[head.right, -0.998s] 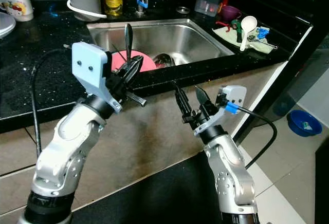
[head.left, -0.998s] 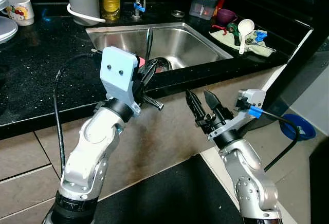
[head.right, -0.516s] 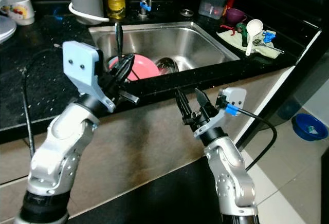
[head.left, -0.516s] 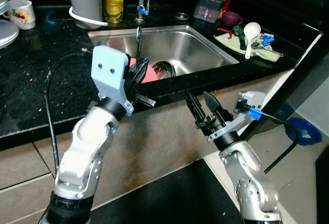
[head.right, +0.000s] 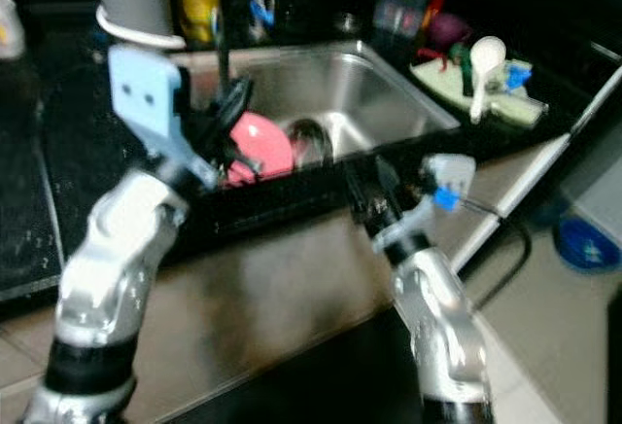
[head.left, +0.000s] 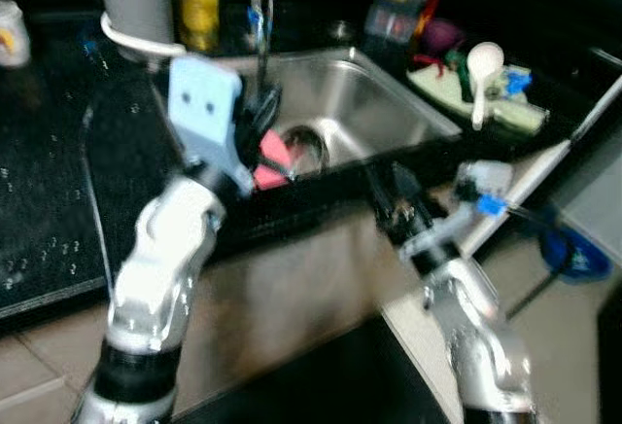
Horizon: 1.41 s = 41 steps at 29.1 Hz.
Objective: Kitchen organization
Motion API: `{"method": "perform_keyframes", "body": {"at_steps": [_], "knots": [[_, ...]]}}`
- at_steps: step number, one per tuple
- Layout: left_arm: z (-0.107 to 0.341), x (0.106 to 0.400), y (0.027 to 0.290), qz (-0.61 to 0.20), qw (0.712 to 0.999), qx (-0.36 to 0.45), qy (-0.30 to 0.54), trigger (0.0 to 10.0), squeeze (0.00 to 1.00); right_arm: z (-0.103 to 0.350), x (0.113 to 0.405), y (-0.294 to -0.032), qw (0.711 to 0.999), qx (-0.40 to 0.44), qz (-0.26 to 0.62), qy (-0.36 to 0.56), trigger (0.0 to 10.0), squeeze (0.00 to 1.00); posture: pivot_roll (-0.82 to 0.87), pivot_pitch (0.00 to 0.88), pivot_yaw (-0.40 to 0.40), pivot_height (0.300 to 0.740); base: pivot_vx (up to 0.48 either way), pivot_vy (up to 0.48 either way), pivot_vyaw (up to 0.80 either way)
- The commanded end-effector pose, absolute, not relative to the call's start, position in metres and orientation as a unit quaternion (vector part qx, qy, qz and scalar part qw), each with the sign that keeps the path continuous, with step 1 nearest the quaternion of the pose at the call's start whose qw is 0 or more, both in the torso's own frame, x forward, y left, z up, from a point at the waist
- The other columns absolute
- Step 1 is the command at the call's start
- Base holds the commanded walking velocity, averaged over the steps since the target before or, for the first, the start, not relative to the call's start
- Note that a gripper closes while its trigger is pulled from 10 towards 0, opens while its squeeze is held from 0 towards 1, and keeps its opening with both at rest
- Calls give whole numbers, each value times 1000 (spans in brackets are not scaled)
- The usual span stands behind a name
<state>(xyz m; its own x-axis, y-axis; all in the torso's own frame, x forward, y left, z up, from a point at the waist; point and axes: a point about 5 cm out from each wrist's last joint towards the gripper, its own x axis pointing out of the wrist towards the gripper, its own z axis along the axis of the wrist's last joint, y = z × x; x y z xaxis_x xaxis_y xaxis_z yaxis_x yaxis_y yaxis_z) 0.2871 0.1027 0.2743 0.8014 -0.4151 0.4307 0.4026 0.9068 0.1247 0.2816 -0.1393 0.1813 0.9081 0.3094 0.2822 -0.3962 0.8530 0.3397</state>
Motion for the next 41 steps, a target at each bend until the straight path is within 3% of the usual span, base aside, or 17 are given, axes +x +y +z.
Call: {"method": "perform_keyframes", "body": {"at_steps": [1, 7, 13, 18, 24, 25, 27, 28, 33, 37, 38, 41], "knots": [[274, 287, 101, -225, 947, 13, -229, 10000, 0, 180, 282, -138, 956, 206, 185, -101, 10000, 0, 95, 1, -171, 740, 375, 0, -788], [272, 289, 97, -238, 946, 38, -218, 10000, 0, 180, 283, -138, 956, 205, 183, -98, 10000, 0, 94, 1, -169, 740, 355, 0, -756], [252, 300, 96, -243, 928, 223, -174, 10000, 0, 181, 283, -138, 957, 204, 182, -103, 10000, 0, 94, 0, -169, 740, 0, 0, 0], [232, 309, 105, -235, 939, 236, -92, 10000, 0, 181, 282, -138, 957, 201, 180, -103, 10000, 0, 91, 0, -167, 740, 0, 0, 0], [223, 314, 114, -212, 947, 236, -52, 10000, 0, 181, 282, -138, 958, 199, 179, -102, 10000, 0, 90, 0, -167, 740, 0, 0, 0], [222, 315, 115, -211, 949, 230, -43, 10000, 133, 181, 282, -138, 958, 199, 179, -101, 10000, 0, 90, 0, -168, 740, 0, 0, 0], [220, 315, 115, -213, 951, 221, -33, 10000, 996, 180, 282, -138, 958, 198, 179, -100, 10000, 0, 91, 1, -168, 740, 0, 0, 0], [220, 314, 115, -215, 952, 218, -31, 10000, 1000, 180, 282, -138, 958, 198, 179, -100, 10000, 0, 91, 1, -168, 740, 0, 0, 0], [224, 314, 116, -205, 956, 207, -36, 10000, 1000, 180, 282, -138, 959, 197, 179, -99, 10000, 0, 91, 1, -169, 740, 0, 0, 0], [234, 318, 125, -140, 977, 153, -56, 10000, 1000, 180, 282, -138, 959, 196, 180, -99, 10000, 0, 91, 2, -171, 740, 0, 0, 0], [237, 319, 126, -128, 980, 138, -63, 10000, 0, 180, 282, -138, 959, 196, 181, -98, 10000, 0, 91, 2, -171, 740, 0, 0, 0], [241, 317, 128, -114, 985, 105, -76, 10000, 0, 180, 282, -137, 959, 196, 182, -98, 10000, 0, 91, 2, -171, 740, 0, 0, 0]]}}
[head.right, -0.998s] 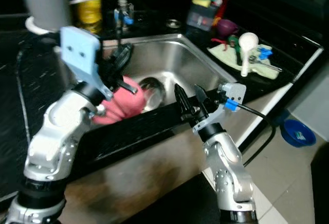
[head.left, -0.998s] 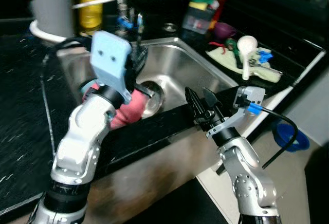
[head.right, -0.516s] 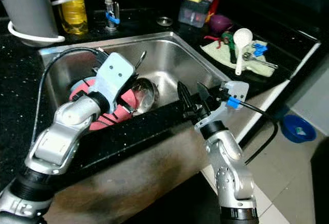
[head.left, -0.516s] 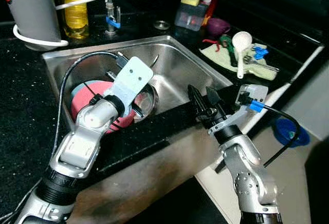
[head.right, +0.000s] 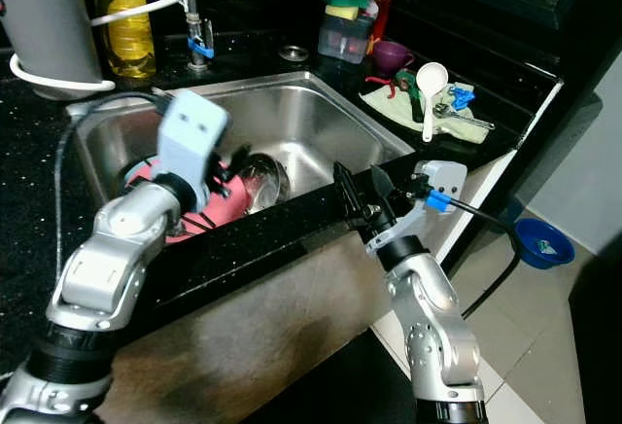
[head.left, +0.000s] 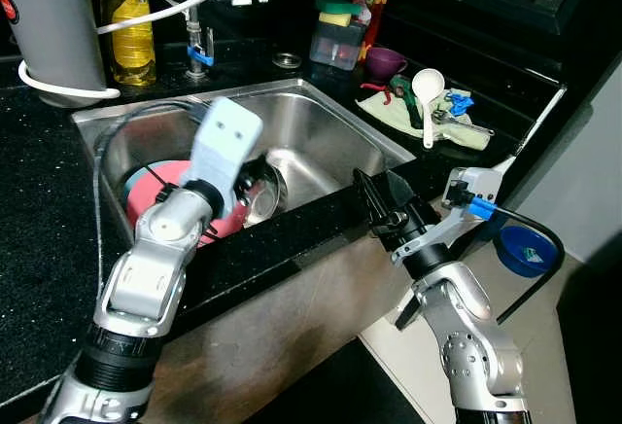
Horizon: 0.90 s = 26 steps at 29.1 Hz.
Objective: Kitchen organization
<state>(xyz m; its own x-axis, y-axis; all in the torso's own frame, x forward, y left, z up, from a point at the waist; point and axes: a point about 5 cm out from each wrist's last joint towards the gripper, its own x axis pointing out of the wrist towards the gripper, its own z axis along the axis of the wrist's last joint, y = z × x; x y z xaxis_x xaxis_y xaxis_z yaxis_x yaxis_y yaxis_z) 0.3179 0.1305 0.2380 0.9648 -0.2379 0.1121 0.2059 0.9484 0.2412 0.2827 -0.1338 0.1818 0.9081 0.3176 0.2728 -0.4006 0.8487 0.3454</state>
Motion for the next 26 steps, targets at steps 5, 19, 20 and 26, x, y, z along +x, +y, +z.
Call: {"method": "perform_keyframes", "body": {"at_steps": [5, 19, 20, 26], "knots": [[245, 309, 126, -101, 985, 91, -104, 10000, 0, 178, 282, -136, 958, 196, 184, -96, 10000, 0, 98, 4, -177, 740, 0, 0, 0], [236, 300, 108, -105, 985, 94, -104, 10000, 0, 178, 282, -134, 958, 195, 188, -94, 10000, 0, 97, 7, -178, 740, -225, 0, 0], [234, 300, 109, -105, 984, 99, -101, 10000, 0, 178, 282, -134, 958, 195, 188, -94, 10000, 0, 97, 5, -178, 740, -281, 0, 0], [226, 297, 110, -104, 985, 108, -91, 10000, 0, 176, 282, -133, 958, 193, 190, -91, 10000, 0, 97, 7, -178, 740, -286, 0, 0]]}}
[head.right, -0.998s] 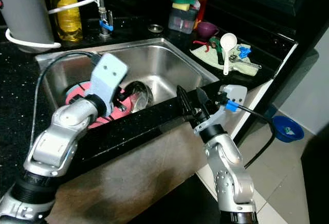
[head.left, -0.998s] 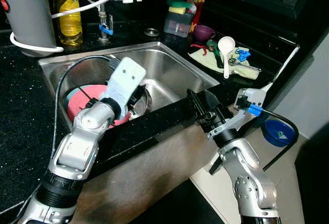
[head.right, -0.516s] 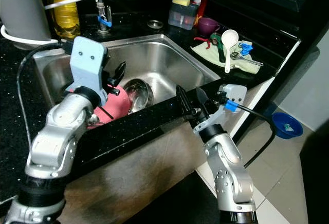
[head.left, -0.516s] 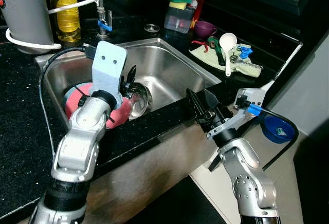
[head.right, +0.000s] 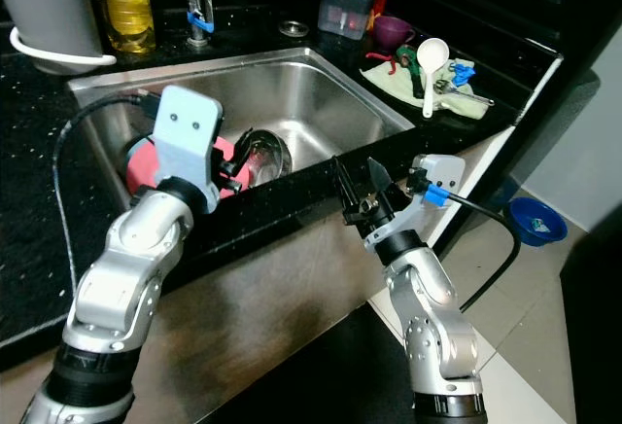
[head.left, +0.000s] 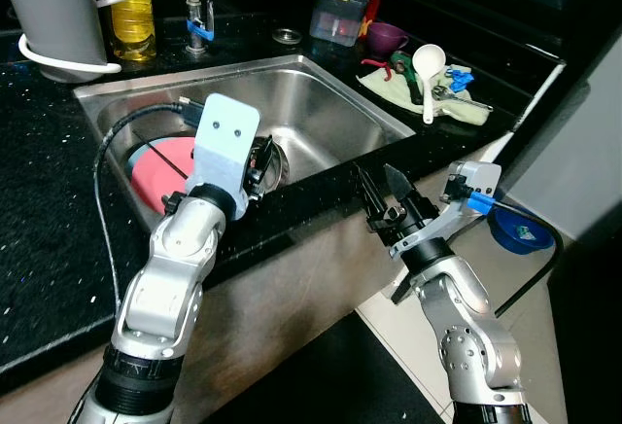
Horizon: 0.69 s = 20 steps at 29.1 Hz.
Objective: Kitchen organization
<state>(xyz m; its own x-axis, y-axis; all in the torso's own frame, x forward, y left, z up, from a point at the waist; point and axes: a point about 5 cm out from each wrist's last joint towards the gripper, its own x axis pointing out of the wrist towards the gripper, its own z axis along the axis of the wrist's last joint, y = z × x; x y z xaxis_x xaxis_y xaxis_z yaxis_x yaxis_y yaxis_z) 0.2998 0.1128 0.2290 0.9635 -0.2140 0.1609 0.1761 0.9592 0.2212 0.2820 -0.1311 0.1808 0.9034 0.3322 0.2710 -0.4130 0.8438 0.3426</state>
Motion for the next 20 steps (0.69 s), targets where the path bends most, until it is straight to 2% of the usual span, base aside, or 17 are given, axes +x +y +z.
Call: {"method": "perform_keyframes", "body": {"at_steps": [1, 11, 20], "knots": [[225, 296, 110, -105, 984, 109, -89, 10000, 0, 175, 281, -133, 959, 192, 191, -89, 10000, 0, 97, 8, -178, 740, -285, 0, 0], [200, 282, 110, -121, 983, 124, -55, 10000, 0, 152, 276, -139, 971, 160, 173, -48, 10000, 0, 93, 2, -178, 740, -282, 0, 0], [175, 260, 98, -159, 980, 122, -18, 10000, 0, 135, 267, -130, 973, 143, 181, -11, 10000, 0, 96, 0, -178, 740, -273, 0, 0]]}}
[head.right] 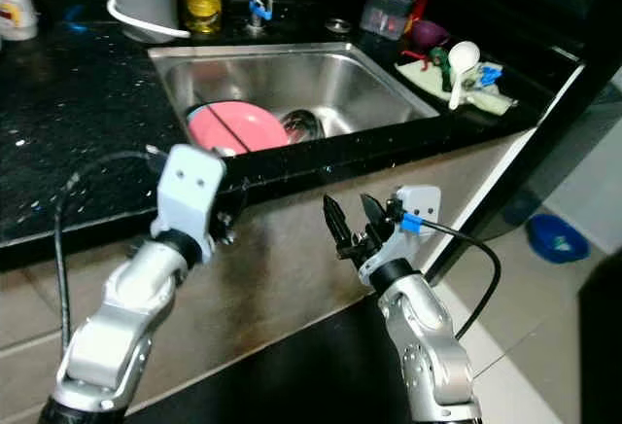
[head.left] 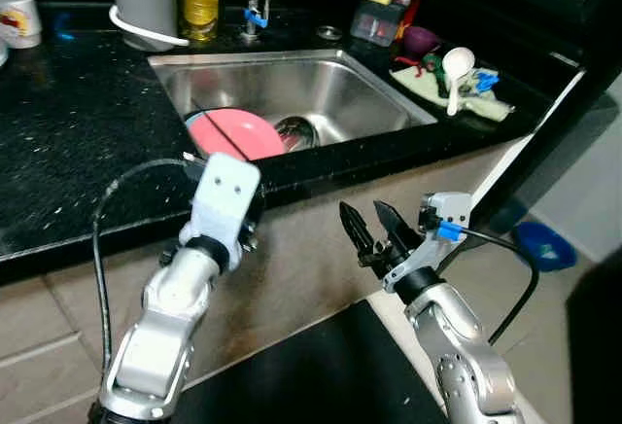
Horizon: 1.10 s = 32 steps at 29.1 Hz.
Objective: Kitchen organization
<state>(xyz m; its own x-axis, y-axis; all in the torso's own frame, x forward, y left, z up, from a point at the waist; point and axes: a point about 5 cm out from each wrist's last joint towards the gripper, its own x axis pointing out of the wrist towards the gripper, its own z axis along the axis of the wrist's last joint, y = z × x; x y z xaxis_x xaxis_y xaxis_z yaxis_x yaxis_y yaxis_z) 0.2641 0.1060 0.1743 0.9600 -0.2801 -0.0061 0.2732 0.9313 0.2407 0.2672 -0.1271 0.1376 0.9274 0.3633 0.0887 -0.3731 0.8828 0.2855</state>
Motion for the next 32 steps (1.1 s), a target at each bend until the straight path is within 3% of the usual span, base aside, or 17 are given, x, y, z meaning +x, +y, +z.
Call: {"method": "perform_keyframes", "body": {"at_steps": [1, 10, 17, 25, 32], "knots": [[175, 260, 98, -159, 980, 122, -18, 10000, 0, 135, 267, -130, 973, 143, 181, -11, 10000, 0, 96, 0, -178, 740, -274, 0, 0], [162, 246, 93, -180, 977, 118, 5, 10000, 0, 128, 260, -136, 976, 137, 166, 15, 10000, 0, 96, 4, -182, 740, -274, 0, 0], [154, 246, 93, -195, 976, 91, 24, 10000, 0, 111, 262, -156, 984, 140, 101, 44, 10000, 0, 104, 6, -178, 740, -39, 0, 0], [149, 249, 98, -212, 975, 68, 7, 10000, 0, 106, 269, -148, 983, 161, 79, 42, 10000, 0, 121, 0, -57, 740, 0, 0, 0], [151, 251, 97, -213, 973, 93, -8, 10000, 0, 106, 270, -149, 983, 165, 69, 36, 10000, 0, 127, 0, -9, 740, 0, 0, 0]]}}
